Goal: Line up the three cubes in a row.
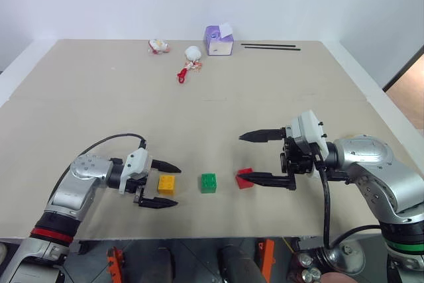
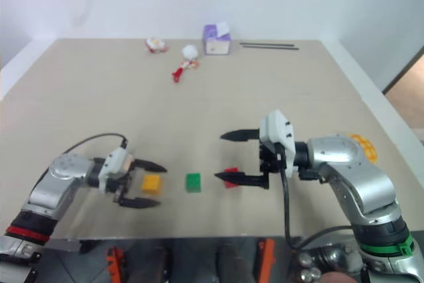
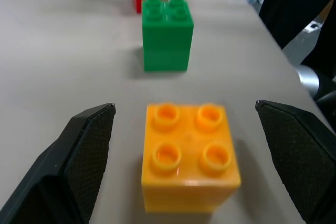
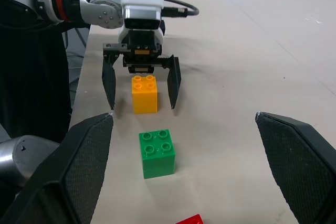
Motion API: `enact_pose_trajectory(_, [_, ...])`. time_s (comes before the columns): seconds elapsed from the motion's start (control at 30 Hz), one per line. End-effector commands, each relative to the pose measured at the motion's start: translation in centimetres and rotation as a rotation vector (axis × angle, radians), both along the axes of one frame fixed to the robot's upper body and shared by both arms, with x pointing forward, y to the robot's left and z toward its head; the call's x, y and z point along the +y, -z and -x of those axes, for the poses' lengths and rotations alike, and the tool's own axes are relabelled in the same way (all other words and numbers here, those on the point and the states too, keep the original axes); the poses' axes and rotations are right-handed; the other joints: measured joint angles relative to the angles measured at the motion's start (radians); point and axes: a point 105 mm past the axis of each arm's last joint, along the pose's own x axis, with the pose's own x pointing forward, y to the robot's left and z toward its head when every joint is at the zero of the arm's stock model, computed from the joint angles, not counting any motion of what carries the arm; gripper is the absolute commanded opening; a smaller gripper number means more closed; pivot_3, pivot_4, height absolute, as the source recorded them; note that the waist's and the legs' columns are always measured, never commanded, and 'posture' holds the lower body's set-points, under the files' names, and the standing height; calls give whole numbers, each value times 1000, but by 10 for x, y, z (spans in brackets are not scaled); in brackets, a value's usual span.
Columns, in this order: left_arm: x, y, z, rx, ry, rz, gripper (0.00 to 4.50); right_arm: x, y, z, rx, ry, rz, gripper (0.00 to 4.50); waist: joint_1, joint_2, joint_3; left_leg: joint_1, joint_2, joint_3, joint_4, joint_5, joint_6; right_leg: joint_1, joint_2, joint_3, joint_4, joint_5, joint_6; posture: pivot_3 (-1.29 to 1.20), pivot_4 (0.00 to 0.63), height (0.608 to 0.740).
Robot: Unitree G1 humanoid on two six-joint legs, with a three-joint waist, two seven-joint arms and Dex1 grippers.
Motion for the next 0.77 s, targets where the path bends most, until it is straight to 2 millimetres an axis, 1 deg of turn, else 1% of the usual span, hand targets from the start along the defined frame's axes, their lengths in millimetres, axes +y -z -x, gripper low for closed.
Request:
enact_pose_trajectory(0.03, [-5, -40, -5, -45, -40, 127, 4425, -2, -13, 3, -35, -3, -25, 4500, 0, 0, 0, 0, 0, 0, 0, 0, 0, 0, 0, 0, 0, 0, 0, 0, 150, 740])
enact_pose_trajectory(0.1, [-8, -67, -14, -27, -117, 230, 4425, -5, -19, 4, -29, 13, -65, 4500, 0, 0, 0, 0, 0, 0, 0, 0, 0, 0, 0, 0, 0, 0, 0, 0, 150, 740])
enact_pose_trajectory(0.13, [-8, -88, -30, -25, -233, 338, 4425, -7, -25, 2, -34, 48, -112, 4500, 0, 0, 0, 0, 0, -1, 1, 0, 0, 0, 0, 0, 0, 0, 1, 0, 150, 740])
enact_pose_trajectory(0.17, [-6, -102, -39, -16, -313, 408, 4425, -9, -29, 1, -38, 73, -144, 4500, 3, 0, 0, -1, 0, -1, 1, 0, 0, 0, 0, -1, 1, 1, 1, 0, 150, 740])
enact_pose_trajectory(0.2, [-4, -112, -46, 4, -376, 463, 4425, -11, -33, 0, -41, 100, -175, 4500, 4, -1, 0, -1, 0, -3, 3, 0, 0, 1, 0, -2, 1, 2, 3, 0, 150, 740])
enact_pose_trajectory(0.27, [-2, -120, -54, -13, -472, 504, 4425, -13, -40, -6, -58, 171, -236, 4500, 1, -1, 0, -2, 0, -5, 5, 0, 0, 3, 0, -4, 1, 4, 7, 0, 150, 740])
enact_pose_trajectory(0.3, [6, -119, -66, -36, -611, 531, 4425, -18, -43, -19, -75, 284, -302, 4500, -2, 0, 0, -1, -1, -5, 5, 0, 0, 3, 0, -3, 1, 4, 7, 0, 150, 740])
enact_pose_trajectory(0.33, [12, -118, -74, -51, -712, 548, 4425, -22, -44, -28, -84, 364, -347, 4500, -2, 0, 0, 0, -1, -4, 4, 0, 0, 3, 0, -2, 1, 4, 7, 0, 150, 740])
enact_pose_trajectory(0.4, [31, -106, -88, -89, -955, 567, 4425, -37, -40, -51, -119, 582, -425, 4500, -2, 0, 0, 2, -1, -3, 3, 0, 0, 3, 0, -1, 1, 4, 6, 0, 150, 740])
enact_pose_trajectory(0.47, [52, -84, -94, -110, -1178, 569, 4425, -56, -28, -66, -121, 777, -485, 4500, 0, 0, 0, 2, 0, -4, 3, 0, 0, 3, 1, -1, 2, 4, 6, 0, 150, 740])
enact_pose_trajectory(0.53, [67, -59, -95, -131, -1341, 523, 4425, -74, -13, -77, -109, 956, -538, 4500, 2, 0, -1, 2, -1, -4, 3, 0, 0, 3, 1, 0, 2, 4, 6, 0, 150, 740])
enact_pose_trajectory(0.57, [72, -50, -96, -136, -1398, 508, 4425, -81, -6, -82, -109, 1030, -556, 4500, 2, 0, -1, 1, -1, -4, 3, 0, 0, 3, 1, 0, 2, 4, 6, 0, 150, 740])
enact_pose_trajectory(0.6, [75, -45, -96, -139, -1434, 502, 4425, -85, -1, -85, -110, 1075, -567, 4500, 3, 0, -1, 1, -1, -3, 3, 0, -1, 3, 1, 0, 2, 4, 6, 0, 150, 740])
enact_pose_trajectory(0.67, [82, -37, -99, -200, -1501, 476, 4425, -92, 10, -92, -112, 1170, -610, 4500, 3, 0, 0, 0, -2, -3, 3, 1, -1, 2, 0, 0, 2, 5, 7, 0, 150, 740])
enact_pose_trajectory(0.7, [83, -36, -100, -221, -1515, 472, 4425, -93, 13, -94, -110, 1195, -622, 4500, 3, 0, -1, 0, -2, -3, 3, 1, -2, 2, 0, 0, 2, 6, 7, 0, 150, 740])
enact_pose_trajectory(0.77, [79, -25, -106, -228, -1518, 430, 4425, -92, 22, -100, -117, 1235, -614, 4500, 3, 0, -1, 0, -2, -3, 3, 2, -2, 2, 0, 1, 1, 7, 7, 0, 150, 740])
